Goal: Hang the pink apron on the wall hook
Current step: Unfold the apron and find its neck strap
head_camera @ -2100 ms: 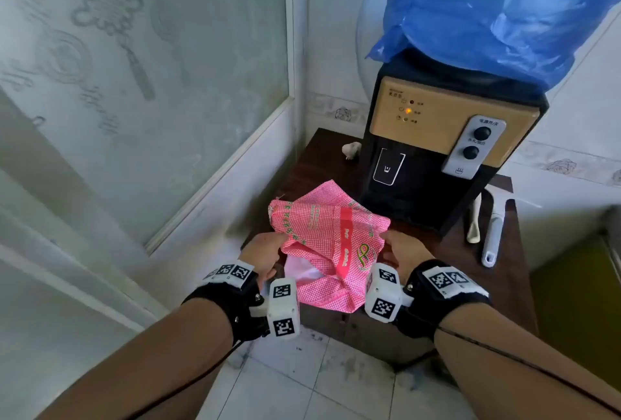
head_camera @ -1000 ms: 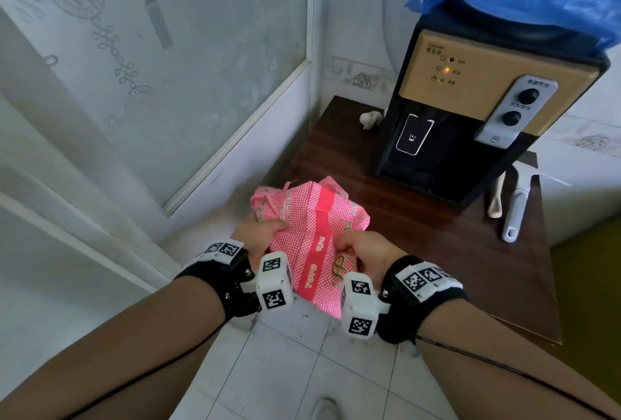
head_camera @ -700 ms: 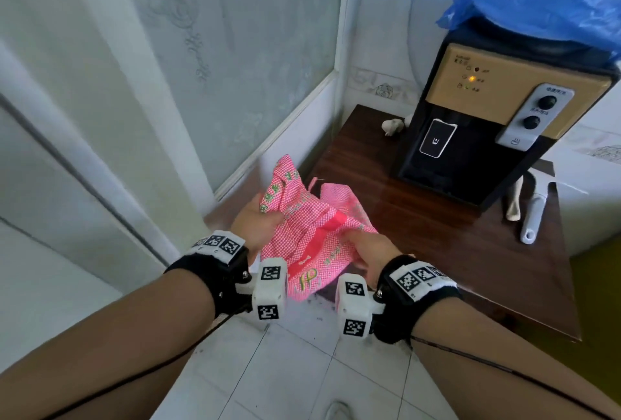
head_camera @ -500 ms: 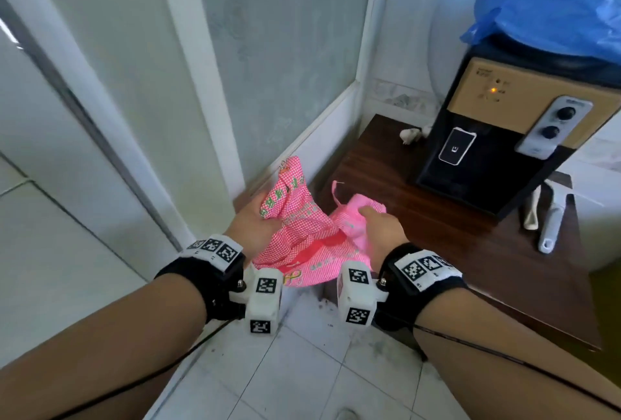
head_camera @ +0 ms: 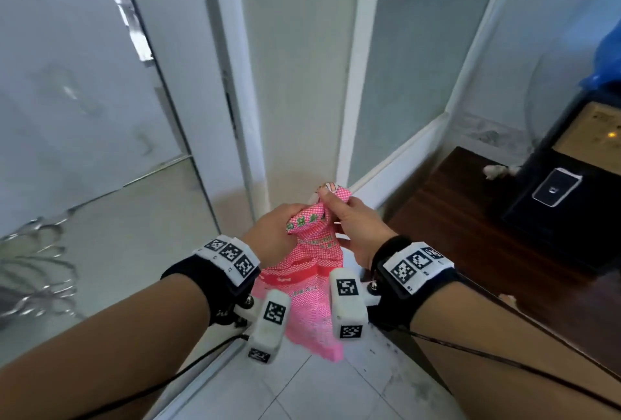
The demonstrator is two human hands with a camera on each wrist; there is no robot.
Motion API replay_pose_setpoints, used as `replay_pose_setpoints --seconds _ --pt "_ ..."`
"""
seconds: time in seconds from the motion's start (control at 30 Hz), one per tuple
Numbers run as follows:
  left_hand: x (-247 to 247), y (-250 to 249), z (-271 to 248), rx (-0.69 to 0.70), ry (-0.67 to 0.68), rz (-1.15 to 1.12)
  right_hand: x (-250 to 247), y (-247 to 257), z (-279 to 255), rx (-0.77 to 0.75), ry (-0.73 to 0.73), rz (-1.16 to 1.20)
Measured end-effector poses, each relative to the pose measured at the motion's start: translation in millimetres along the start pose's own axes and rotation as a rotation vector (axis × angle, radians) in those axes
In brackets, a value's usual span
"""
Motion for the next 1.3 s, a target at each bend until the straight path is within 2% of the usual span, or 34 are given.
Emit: replay_pose_setpoints --seconds 0.17,0.33,0.4,0.5,0.57,0.67,0.73,0.87,0.93,1.03,1.13,1.2,1.27,1.3 --pt "-23.3 19.0 -32.7 -0.025 -0.001 0.025 47.8 4.6 -3.7 0.007 0.071 -0.034" --pt "-50.1 21.0 -63.1 0.035 -0.1 -0.181 83.3 9.8 -2.7 0.044 0.093 0.129" --pt "-65.0 26.5 -75.9 -0.027 -0.252 -0.344 94.1 13.0 -4.5 0.058 0.128 0.215" --pt "-89.4 49.2 -91.6 -0.232 -0.619 -0.429 107.0 18.7 -9.2 0.063 0.232 0.325" --pt "-98.4 66.2 -100.2 -0.409 -0.707 -0.504 112.6 23.3 -12.6 0.052 0.339 0.351" --pt "-98.7 88.6 -113.7 -0.608 -0.583 -0.687 120.5 32.4 -21.2 0.04 0.471 0.318" --pt "-95.5 98.1 -120.1 -0.659 -0.489 -0.703 124.8 39.0 -26.3 0.033 0.517 0.293" --pt "-88.0 100.3 -123.3 -0.747 -0.461 -0.683 125.2 50.4 -27.3 -0.009 0.589 0.318" --pt "-79.7 92.3 -121.8 -0.775 -0.348 -0.747 123.3 56.5 -27.7 -0.022 0.619 0.341" --pt "-73.9 65.8 -105.2 -0.682 -0.226 -0.789 120.1 62.3 -27.6 -0.027 0.642 0.327" --pt "-84.6 39.3 -79.0 -0.531 -0.332 -0.686 116.5 64.3 -27.0 -0.027 0.66 0.271" --pt "-96.1 25.5 -68.2 -0.47 -0.371 -0.656 114.1 66.5 -27.6 -0.019 0.682 0.238" --pt "-109.3 20.6 -63.9 -0.406 -0.436 -0.533 111.9 68.9 -27.0 -0.02 0.728 0.19" --pt "-115.1 24.7 -62.3 -0.421 -0.44 -0.498 110.2 70.2 -26.7 -0.024 0.746 0.135"
Point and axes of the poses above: each hand's wrist, its own z-axis towards the middle knuckle, its own x-axis out of the palm, y = z × x, the point moved 3 cm from there along z, towards the middle knuckle, and after that the axes turned 15 degrees about x, right-handed, at the moved point
